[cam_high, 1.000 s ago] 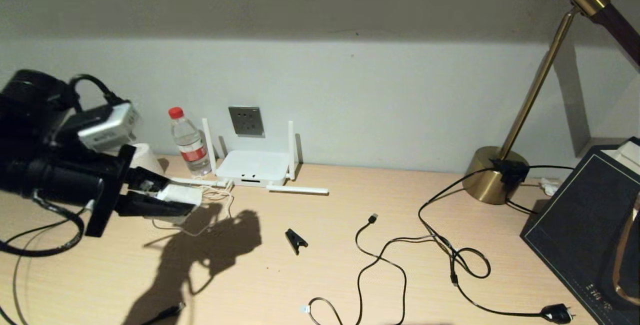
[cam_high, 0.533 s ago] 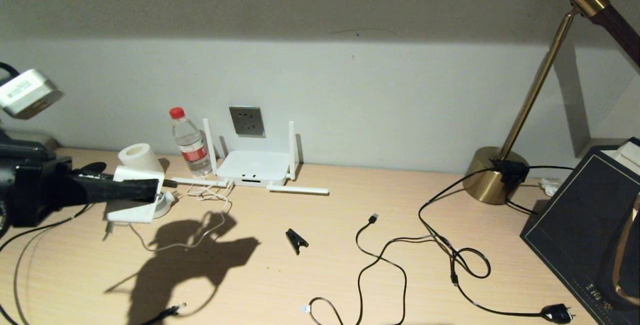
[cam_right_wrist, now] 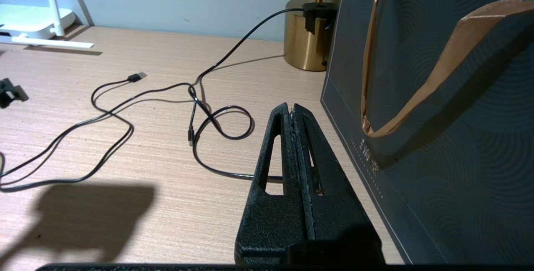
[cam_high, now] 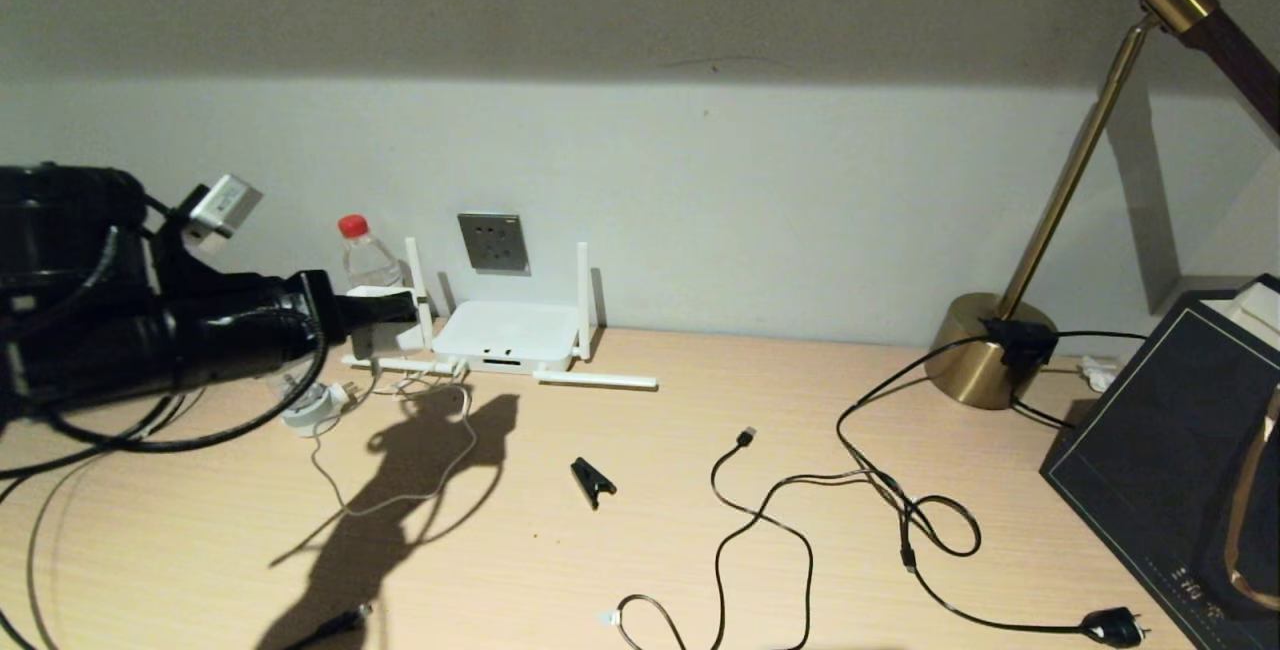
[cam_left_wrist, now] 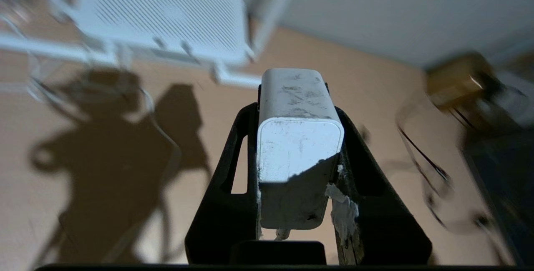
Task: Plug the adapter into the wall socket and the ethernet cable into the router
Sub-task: Align plug and socket
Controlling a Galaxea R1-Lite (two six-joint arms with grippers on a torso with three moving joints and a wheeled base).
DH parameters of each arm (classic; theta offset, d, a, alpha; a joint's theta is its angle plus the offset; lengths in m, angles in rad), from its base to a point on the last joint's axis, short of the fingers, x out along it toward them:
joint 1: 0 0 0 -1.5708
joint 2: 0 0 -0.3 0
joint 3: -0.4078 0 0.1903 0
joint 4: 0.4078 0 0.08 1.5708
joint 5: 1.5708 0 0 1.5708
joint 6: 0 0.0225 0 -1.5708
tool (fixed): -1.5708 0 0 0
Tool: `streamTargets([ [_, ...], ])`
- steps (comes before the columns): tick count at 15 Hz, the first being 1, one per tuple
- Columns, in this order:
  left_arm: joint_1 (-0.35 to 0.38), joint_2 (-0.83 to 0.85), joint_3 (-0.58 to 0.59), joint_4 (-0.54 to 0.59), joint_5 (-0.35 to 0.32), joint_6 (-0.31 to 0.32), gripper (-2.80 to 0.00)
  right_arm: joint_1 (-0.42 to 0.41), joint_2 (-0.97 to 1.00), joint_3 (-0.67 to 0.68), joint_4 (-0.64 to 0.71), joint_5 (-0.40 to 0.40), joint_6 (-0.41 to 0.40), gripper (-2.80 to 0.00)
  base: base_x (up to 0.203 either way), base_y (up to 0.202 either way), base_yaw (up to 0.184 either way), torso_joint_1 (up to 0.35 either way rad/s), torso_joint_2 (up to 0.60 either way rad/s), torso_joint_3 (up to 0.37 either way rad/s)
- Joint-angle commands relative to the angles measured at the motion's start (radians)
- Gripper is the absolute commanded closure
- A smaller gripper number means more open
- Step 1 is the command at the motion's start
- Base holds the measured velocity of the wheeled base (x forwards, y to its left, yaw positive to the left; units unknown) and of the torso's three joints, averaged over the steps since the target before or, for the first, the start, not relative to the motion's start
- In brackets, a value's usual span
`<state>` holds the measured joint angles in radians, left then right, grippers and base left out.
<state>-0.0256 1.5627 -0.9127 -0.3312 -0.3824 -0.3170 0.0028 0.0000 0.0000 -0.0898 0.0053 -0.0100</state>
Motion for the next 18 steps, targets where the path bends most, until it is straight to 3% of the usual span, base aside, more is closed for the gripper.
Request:
streamTargets([
  [1,-0.048,0.237,0.075,-0.474,0.145,0.066,0.00,0.000,0.002,0.035,-0.001,0.001,-0.001,0.00,0.000,0.000,0.000,0.000,0.00,0.000],
  [3,-0.060,0.385,0.105,-0.809,0.195,0.188,0.00,0.000,0.002,0.035,0.000,0.001,-0.001,0.00,0.000,0.000,0.000,0.000,0.00,0.000],
  [4,-0.063,0.435,0.115,-0.929,0.213,0.264,0.00,0.000,0.002,0.035,-0.001,0.001,-0.001,0.00,0.000,0.000,0.000,0.000,0.00,0.000],
  [5,-0.067,0.454,0.125,-0.978,0.230,0.318,0.00,0.000,0.002,0.035,-0.001,0.001,-0.001,0.00,0.000,0.000,0.000,0.000,0.00,0.000],
  [9,-0.068,0.543,0.029,-1.071,0.299,0.320,0.00,0.000,0.002,0.035,-0.001,0.001,-0.001,0.00,0.000,0.000,0.000,0.000,0.00,0.000],
  [11,-0.079,0.564,0.009,-1.141,0.297,0.352,0.00,0.000,0.002,0.035,-0.001,0.001,-0.001,0.00,0.000,0.000,0.000,0.000,0.00,0.000],
  [18,-0.093,0.620,-0.031,-1.199,0.290,0.354,0.00,0.000,0.002,0.035,-0.001,0.001,-0.001,0.00,0.000,0.000,0.000,0.000,0.00,0.000],
])
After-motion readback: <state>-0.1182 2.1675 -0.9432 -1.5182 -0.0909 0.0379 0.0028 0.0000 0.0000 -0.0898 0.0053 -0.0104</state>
